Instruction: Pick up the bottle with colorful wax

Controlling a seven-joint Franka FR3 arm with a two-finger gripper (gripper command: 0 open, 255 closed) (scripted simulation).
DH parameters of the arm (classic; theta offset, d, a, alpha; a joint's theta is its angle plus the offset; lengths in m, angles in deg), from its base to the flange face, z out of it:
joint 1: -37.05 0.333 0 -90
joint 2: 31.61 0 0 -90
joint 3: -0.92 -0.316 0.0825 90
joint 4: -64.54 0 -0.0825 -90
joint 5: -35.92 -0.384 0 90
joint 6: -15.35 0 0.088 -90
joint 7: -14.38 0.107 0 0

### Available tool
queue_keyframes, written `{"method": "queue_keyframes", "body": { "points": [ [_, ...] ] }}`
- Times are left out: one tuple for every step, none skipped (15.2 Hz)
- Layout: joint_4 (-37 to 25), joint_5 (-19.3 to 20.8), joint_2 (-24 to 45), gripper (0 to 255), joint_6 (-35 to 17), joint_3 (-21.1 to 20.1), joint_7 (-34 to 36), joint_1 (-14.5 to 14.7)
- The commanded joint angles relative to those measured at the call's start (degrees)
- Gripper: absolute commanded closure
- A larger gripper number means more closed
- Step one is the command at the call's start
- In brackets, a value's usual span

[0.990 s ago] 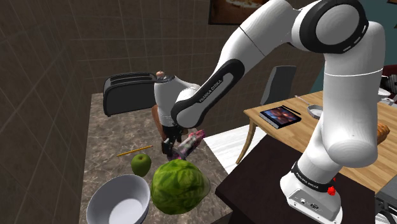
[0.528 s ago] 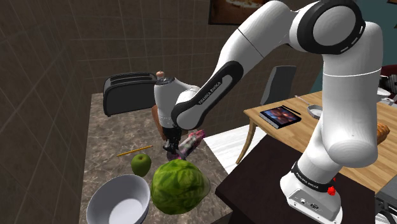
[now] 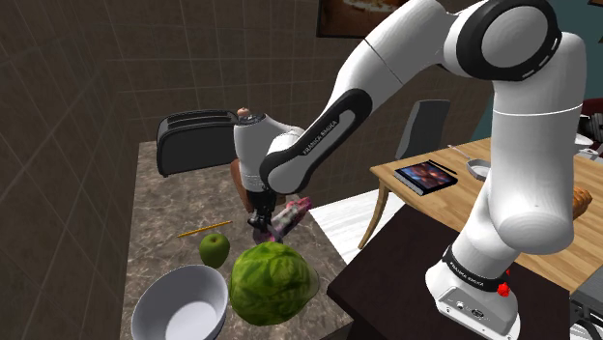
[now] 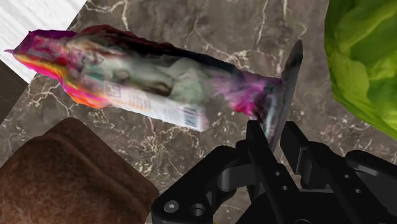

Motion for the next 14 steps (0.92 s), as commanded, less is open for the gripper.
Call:
{"method": "queue_keyframes", "body": {
  "points": [
    [-0.23,-0.61,-1.22,255,1.34,-0.30,-0.54,-0.29],
    [-0.29,-0.89,-1.81,255,1.96,-0.44,-0.74,-0.39],
    [-0.37,-1.18,-2.39,255,2.58,-0.58,-0.94,-0.48],
    [-0.45,-1.46,-2.96,255,3.21,-0.71,-1.14,-0.57],
    [-0.55,-1.74,-3.53,255,3.84,-0.83,-1.34,-0.66],
    [-0.66,-2.01,-4.08,255,4.48,-0.95,-1.53,-0.75],
    [-0.79,-2.28,-4.63,255,5.12,-1.06,-1.72,-0.83],
    [-0.92,-2.54,-5.17,255,5.76,-1.16,-1.91,-0.90],
    [-1.07,-2.80,-5.70,255,6.41,-1.26,-2.09,-0.97],
    [-1.23,-3.06,-6.23,255,7.06,-1.36,-2.28,-1.04],
    [-1.41,-3.31,-6.74,255,7.72,-1.45,-2.46,-1.11],
    [-1.60,-3.55,-7.25,255,8.38,-1.53,-2.63,-1.17],
    [-1.62,-3.59,-7.33,255,8.48,-1.54,-2.66,-1.18],
    [-1.63,-3.59,-7.32,255,8.48,-1.54,-2.66,-1.17]
  ]
}}
